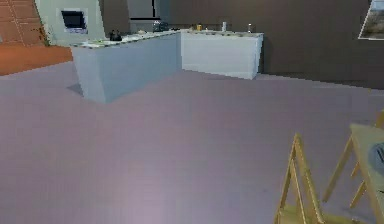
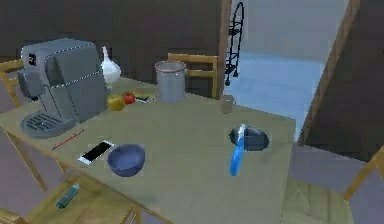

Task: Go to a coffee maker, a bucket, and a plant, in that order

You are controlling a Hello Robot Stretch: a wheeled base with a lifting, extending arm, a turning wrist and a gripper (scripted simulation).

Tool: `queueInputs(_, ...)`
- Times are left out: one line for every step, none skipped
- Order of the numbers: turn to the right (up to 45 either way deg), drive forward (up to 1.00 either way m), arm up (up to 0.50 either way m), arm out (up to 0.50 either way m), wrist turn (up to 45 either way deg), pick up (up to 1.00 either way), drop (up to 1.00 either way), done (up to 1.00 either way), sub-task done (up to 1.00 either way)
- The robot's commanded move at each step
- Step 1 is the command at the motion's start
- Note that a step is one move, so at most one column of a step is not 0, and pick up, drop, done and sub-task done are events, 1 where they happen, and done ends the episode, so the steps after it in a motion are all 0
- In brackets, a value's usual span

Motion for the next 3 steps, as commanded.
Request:
queueInputs(0.0,0.7,0.0,0.0,0.0,0.0,0.0,0.0,0.0)
queueInputs(24.0,0.0,0.0,0.0,0.0,0.0,0.0,0.0,0.0)
queueInputs(0.0,0.3,0.0,0.0,0.0,0.0,0.0,0.0,0.0)
